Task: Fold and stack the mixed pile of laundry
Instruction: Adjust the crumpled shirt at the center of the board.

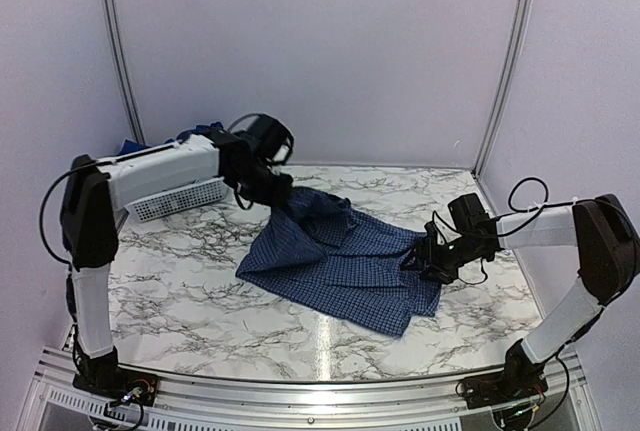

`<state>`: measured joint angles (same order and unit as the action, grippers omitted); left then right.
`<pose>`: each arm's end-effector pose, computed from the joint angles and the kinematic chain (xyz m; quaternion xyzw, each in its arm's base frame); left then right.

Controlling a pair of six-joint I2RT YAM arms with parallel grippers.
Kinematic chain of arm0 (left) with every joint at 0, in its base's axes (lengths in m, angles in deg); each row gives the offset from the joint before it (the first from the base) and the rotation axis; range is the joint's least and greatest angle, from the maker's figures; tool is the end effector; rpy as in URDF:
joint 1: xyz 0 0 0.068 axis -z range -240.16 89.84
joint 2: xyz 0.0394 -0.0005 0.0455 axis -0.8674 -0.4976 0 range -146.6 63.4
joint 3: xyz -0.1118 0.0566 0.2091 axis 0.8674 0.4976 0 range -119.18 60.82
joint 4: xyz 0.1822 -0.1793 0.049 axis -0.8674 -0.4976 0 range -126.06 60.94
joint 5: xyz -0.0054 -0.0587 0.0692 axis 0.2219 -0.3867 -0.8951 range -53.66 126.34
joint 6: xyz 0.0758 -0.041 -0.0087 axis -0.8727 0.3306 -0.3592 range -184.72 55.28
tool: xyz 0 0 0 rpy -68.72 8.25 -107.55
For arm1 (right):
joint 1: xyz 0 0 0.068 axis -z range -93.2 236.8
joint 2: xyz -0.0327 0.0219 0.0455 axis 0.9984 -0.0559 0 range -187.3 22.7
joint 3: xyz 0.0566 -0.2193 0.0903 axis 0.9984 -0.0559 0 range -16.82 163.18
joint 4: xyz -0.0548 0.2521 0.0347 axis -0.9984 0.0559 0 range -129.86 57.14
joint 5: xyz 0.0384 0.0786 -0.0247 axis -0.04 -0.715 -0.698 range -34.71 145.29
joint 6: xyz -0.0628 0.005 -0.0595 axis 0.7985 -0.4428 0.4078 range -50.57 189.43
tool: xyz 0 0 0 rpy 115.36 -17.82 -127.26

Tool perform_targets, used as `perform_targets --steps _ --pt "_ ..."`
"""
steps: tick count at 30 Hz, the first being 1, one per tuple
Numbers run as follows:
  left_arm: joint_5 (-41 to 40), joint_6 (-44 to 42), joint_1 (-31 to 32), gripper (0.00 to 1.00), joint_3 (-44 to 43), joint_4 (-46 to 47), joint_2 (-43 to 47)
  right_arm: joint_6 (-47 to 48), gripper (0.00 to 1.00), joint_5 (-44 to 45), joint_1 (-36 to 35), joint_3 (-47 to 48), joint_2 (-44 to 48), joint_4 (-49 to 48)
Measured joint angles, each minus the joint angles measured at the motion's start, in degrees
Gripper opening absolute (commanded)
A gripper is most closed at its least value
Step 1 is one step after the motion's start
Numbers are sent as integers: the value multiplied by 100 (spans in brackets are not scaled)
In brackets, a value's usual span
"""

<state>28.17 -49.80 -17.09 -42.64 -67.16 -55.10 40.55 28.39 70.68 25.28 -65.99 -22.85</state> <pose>0.3526 -0.3147 0.1939 0.2083 0.9234 -0.0937 0.3086 0.2682 0.1135 0.0841 0.0525 0.9469 0.2942 0.1185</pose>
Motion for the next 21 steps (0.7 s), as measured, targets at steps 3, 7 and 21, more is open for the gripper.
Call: perform_targets --steps 3,7,21 --pt "-103 372 -791 0 26 35 929 48 72 -2 188 66 -149 -166" --pt "-280 713 -1860 0 632 184 1993 190 72 42 516 116 -234 -308" --pt "-83 656 -2105 39 4494 -509 3180 938 67 682 979 94 234 555"
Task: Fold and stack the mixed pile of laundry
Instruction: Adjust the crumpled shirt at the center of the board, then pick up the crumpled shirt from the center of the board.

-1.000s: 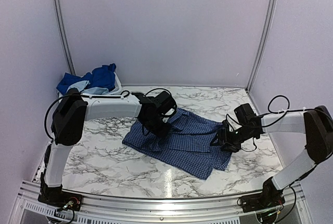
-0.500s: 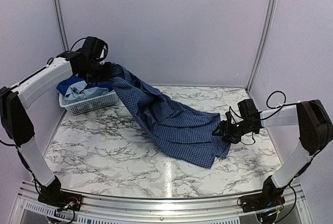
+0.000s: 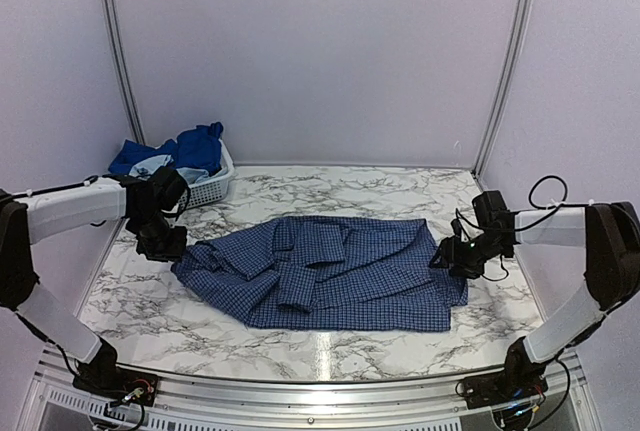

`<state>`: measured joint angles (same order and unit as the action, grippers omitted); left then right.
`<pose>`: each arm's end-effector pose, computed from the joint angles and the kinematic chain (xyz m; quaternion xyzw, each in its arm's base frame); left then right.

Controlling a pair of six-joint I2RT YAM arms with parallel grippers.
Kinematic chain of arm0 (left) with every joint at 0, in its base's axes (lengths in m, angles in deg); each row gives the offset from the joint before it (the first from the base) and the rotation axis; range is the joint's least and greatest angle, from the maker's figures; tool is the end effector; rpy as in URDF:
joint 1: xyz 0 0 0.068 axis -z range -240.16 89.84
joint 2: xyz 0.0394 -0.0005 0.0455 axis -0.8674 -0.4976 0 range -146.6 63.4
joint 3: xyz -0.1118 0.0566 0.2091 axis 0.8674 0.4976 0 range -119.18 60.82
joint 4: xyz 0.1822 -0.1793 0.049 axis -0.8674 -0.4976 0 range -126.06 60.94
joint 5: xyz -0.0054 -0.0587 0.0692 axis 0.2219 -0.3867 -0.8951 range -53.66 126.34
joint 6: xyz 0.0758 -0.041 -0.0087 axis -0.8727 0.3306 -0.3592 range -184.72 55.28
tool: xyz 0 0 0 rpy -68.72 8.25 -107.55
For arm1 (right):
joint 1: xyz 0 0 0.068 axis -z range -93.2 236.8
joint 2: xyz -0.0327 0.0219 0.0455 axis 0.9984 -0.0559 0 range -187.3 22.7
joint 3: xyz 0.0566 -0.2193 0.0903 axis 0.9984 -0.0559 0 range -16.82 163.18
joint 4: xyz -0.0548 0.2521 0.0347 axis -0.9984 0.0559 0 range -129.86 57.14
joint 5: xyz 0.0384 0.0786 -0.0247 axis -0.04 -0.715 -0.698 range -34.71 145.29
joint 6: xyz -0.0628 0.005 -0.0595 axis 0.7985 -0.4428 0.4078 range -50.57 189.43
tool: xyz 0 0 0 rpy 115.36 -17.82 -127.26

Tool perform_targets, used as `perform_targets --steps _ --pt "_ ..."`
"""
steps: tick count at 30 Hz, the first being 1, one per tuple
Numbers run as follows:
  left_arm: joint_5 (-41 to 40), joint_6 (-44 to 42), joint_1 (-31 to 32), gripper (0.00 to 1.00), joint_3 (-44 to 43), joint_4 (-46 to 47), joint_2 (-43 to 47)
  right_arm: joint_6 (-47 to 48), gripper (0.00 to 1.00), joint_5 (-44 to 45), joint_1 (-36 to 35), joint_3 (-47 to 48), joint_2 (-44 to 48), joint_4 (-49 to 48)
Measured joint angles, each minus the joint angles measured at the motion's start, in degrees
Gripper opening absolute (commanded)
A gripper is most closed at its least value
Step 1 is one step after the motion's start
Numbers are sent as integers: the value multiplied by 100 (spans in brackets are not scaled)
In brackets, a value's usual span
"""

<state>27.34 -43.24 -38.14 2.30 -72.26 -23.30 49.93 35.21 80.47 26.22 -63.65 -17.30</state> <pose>0.2803 -0.1004 0.1429 -0.0080 0.9838 0.0121 0.1785 0.2788 0.0573 0.0902 0.0743 0.9607 0.2122 0.1625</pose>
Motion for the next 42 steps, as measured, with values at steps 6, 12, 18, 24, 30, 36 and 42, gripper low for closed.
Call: perform_targets --steps 6,12,18,24,30,36,42 --pt "238 -197 -15 63 -142 -87 566 319 66 -42 -496 332 448 704" --pt "1012 -699 308 75 -645 33 562 503 69 -247 -1252 802 466 901" --pt "1473 -785 1766 85 -675 162 61 654 75 13 -1703 802 332 1303" --pt "1467 -673 2240 93 -680 243 -614 673 75 566 -1910 802 -42 1480" --pt "1187 -643 2549 85 -1001 295 -1318 686 60 1102 -2109 822 -479 1484" --pt "839 -551 2734 15 -1233 348 -1679 704 0 1486 -2153 901 -581 1510" --pt "605 -413 2455 0 -1668 282 -1445 710 0 1591 -2157 1298 -356 1875"
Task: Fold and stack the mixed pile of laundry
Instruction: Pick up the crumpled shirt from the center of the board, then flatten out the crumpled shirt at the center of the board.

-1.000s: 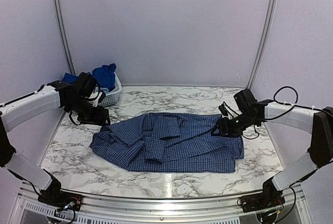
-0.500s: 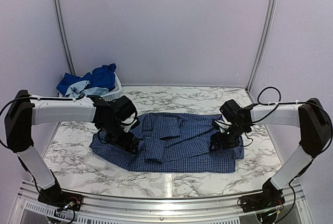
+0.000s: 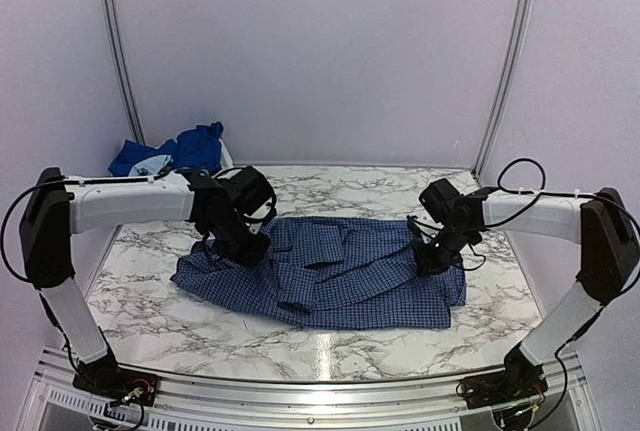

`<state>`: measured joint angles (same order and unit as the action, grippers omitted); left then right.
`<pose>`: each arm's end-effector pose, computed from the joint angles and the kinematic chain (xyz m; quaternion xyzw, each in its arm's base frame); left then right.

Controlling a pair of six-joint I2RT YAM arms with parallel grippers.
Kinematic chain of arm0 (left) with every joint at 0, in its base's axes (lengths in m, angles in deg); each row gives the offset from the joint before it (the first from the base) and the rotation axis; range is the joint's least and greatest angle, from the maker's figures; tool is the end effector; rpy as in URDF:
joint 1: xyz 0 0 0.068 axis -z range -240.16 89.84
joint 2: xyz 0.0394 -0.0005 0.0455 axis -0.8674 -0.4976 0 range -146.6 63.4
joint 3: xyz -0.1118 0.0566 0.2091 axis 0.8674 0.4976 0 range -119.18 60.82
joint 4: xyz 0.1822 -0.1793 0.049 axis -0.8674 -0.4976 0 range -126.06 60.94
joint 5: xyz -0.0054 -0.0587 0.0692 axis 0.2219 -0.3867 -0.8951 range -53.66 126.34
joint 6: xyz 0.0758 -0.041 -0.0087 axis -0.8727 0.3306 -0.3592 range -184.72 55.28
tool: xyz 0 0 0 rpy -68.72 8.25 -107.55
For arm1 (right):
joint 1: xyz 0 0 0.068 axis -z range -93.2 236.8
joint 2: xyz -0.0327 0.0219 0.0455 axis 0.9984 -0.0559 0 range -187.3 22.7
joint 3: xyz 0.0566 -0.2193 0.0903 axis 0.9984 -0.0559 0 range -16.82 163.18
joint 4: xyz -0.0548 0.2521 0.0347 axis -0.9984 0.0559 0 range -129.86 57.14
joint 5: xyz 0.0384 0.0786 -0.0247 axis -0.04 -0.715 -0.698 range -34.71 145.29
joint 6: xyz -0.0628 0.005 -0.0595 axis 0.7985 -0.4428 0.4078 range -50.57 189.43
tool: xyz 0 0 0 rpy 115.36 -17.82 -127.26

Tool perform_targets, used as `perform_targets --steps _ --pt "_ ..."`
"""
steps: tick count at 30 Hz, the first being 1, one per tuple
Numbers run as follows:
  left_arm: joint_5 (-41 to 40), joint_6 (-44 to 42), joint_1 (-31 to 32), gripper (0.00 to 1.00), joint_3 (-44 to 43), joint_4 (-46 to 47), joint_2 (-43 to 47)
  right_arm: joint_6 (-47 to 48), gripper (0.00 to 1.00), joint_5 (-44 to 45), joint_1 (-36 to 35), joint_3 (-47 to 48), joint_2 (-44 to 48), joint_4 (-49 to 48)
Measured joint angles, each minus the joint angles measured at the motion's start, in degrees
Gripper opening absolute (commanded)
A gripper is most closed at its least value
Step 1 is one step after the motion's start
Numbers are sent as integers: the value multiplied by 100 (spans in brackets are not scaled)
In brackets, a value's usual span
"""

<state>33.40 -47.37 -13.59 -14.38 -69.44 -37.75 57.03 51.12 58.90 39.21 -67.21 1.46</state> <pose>0.2580 -0.2668 0.1524 0.2418 0.9481 -0.0872 0.1872 0.2572 0.1424 0.1159 -0.1382 0.9813 0.0782 0.1084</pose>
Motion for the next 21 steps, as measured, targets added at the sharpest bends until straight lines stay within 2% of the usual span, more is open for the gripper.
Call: perform_targets --steps 6,12,16,21 --pt "-63 59 -446 0 -616 -28 667 0 0 2 177 695 723 170" --pt "-120 87 -883 0 -1414 -188 957 4 0 -70 820 1414 1073 424" --pt "-256 61 -1246 0 -3027 -278 774 39 0 -26 1156 2811 1003 459" --pt "-533 -87 -1370 0 -5834 131 68 74 0 -96 1298 5567 358 271"
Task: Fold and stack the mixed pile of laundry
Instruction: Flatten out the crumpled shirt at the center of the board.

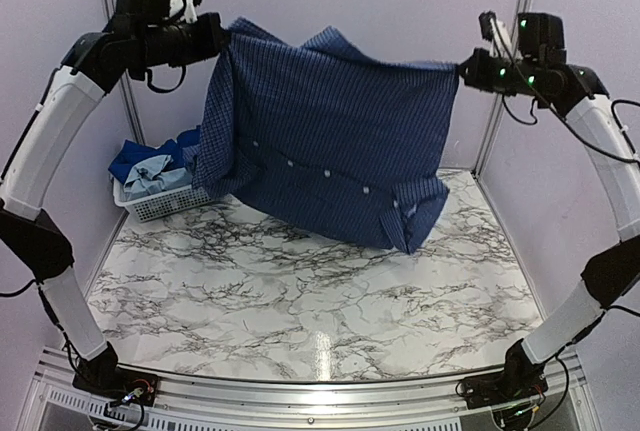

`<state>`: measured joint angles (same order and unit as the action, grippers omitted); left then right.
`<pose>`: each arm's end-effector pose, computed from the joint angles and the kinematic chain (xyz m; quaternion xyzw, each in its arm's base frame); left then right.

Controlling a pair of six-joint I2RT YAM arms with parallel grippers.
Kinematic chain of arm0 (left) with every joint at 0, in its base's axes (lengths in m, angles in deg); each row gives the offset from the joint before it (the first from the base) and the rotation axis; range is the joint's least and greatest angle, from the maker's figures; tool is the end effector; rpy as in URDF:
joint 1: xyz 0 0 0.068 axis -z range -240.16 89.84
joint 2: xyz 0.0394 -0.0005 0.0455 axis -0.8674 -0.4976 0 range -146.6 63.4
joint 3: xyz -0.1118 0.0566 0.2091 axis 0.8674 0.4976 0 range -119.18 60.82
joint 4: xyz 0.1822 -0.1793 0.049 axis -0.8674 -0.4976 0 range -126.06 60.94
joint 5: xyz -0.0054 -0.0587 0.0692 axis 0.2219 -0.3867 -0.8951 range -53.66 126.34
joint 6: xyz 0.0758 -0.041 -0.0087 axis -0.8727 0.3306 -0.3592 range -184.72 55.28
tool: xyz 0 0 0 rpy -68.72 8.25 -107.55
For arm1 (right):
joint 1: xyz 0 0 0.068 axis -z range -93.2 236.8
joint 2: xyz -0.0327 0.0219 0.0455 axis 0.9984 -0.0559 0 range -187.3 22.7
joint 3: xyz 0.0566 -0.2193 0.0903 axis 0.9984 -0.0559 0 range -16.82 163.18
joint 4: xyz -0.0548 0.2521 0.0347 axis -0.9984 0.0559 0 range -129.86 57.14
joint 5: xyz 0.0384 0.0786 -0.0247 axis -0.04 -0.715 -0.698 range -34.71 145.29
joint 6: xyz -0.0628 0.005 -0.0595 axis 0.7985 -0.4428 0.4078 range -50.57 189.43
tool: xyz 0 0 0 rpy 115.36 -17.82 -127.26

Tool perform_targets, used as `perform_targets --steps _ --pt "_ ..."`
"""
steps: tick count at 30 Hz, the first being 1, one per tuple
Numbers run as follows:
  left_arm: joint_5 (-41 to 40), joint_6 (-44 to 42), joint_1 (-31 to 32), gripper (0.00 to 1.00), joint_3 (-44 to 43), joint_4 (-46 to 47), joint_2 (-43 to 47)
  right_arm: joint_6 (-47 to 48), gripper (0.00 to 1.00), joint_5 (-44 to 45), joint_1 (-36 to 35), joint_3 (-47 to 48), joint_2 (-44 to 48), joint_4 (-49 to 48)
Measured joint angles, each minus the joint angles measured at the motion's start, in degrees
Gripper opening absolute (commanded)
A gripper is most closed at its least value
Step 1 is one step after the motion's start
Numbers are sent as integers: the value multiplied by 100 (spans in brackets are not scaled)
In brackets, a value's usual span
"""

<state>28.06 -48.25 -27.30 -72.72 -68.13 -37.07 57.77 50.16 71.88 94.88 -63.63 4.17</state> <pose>0.3277 -0.1985 0.5111 0.0579 0.7405 -0.2297 0.6289 0.3288 0.0946 0.4576 -0.0491 0.8105 0.1693 0.5586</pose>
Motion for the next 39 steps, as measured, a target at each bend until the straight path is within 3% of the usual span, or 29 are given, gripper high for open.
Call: perform_targets --steps 3,5,8,11,12,13,14,15,17,18,23,26,33,39 --pt "131 -48 39 0 -308 470 111 33 0 -186 4 1364 -348 -103" --pt "227 -214 175 0 39 739 426 98 0 -302 -9 1506 -223 -153" --pt "348 -511 581 4 1388 984 1224 190 0 -481 -63 844 428 -175" --pt "680 -654 907 11 3407 1078 2269 177 0 -852 -179 -743 1528 -133" --pt "793 -654 962 26 4116 1023 2610 125 8 -1014 -256 -1307 1895 -101" --pt "883 -625 988 69 4756 966 2907 70 32 -1165 -326 -1784 2175 -66" --pt "946 -590 1010 95 5257 940 3139 -61 48 -1392 -411 -2409 2531 -74" --pt "1014 -481 1038 98 5845 859 3418 -210 61 -1650 -490 -3121 2914 -22" --pt "1067 -245 1078 99 6758 651 3939 -494 82 -2028 -562 -4157 3458 55" --pt "1036 -149 1091 99 7001 586 4129 -669 86 -2168 -584 -4610 3694 138" --pt "479 149 1113 99 7300 549 4636 -911 81 -2210 -586 -5095 3738 328" --pt "144 129 1113 99 6992 678 3921 -835 78 -2120 -586 -4942 3008 96" --pt "-63 162 1088 95 6328 782 1241 -645 69 -2022 -575 -4675 682 -619" --pt "195 417 1069 95 5904 767 216 -675 71 -2391 -704 -4572 -588 -1226"
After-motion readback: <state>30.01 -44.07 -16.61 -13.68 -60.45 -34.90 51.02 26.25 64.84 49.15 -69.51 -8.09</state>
